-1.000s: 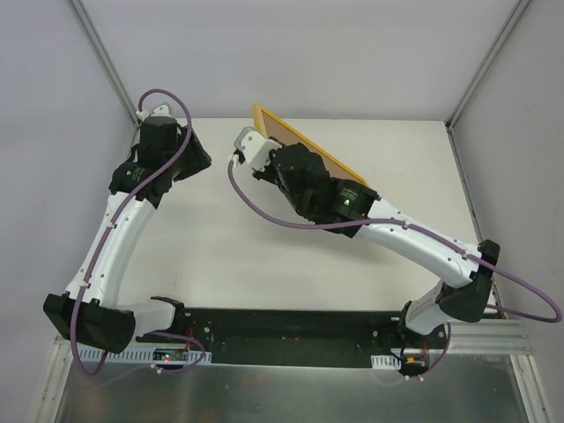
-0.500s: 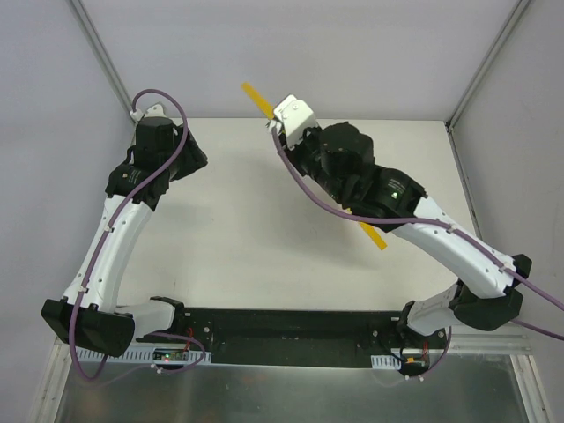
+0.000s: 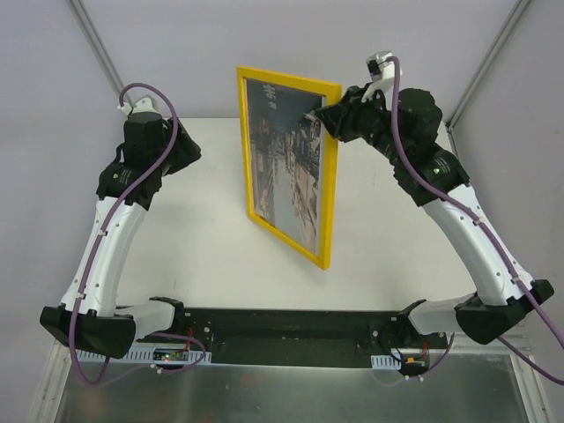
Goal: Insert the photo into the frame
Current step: Place the photo frame at the center of the board.
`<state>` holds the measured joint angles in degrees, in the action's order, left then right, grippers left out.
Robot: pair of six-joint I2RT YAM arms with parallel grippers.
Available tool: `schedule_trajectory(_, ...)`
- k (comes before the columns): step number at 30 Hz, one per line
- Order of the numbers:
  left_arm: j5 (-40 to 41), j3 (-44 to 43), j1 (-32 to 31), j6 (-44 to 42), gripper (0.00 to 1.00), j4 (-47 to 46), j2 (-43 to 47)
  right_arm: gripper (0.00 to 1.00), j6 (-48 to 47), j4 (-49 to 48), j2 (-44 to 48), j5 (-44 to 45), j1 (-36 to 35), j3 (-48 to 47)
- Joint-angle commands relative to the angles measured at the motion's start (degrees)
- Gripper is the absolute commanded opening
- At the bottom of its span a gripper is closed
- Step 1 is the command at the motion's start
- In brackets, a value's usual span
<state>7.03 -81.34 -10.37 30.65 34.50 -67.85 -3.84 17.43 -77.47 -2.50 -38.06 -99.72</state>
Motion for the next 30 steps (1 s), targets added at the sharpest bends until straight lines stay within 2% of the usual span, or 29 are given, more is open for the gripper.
schedule_trajectory(1, -1.1, -1.6, 0.8, -0.9, 0.54, -1.1, 0.6, 0.00, 20.1, -12.8, 1.7, -18.5, 9.4, 8.2)
schedule_trajectory(4, -2.1, -1.2, 0.9, -0.9, 0.54, -1.1, -0.3, 0.00, 27.0, -19.5, 1.7, -24.3, 15.2, 14.8)
schedule_trajectory(7, -3.8, -0.7, 0.9, -0.6, 0.54, -1.1, -1.8, 0.00, 30.0, -22.3, 0.1, -28.0, 19.6, 19.2)
schedule_trajectory(12, -6.9, 0.6, 1.1, -0.4, 0.55, -1.2, -5.7, 0.00, 37.7, -34.5, -4.2, -34.1, 26.9, 31.4)
schedule_trajectory(16, -11.8, 3.5, 1.1, 1.6, 0.56, -1.5, -8.1, 0.00, 40.2, -40.4, -9.6, -35.3, 30.1, 38.1)
schedule_trajectory(21, -11.5, 12.0, 1.4, 7.6, 0.59, -3.9, -6.4, 0.00, 39.6, -42.7, -16.1, -33.9, 31.6, 41.9)
schedule_trajectory(24, -9.5, 17.7, 1.8, 12.9, 0.65, -4.4, -4.4, 0.00, 39.2, -43.3, -18.2, -32.8, 31.9, 43.7)
schedule_trajectory(26, -8.7, 21.7, 2.6, 17.1, 0.68, -4.4, -2.4, 0.06, 39.2, -43.1, -19.3, -32.0, 32.1, 44.7)
schedule_trajectory(30, -7.7, 28.5, 2.9, 24.5, 0.72, -4.4, 1.0, 0.39, 35.8, -36.4, -19.1, -28.8, 32.4, 45.3)
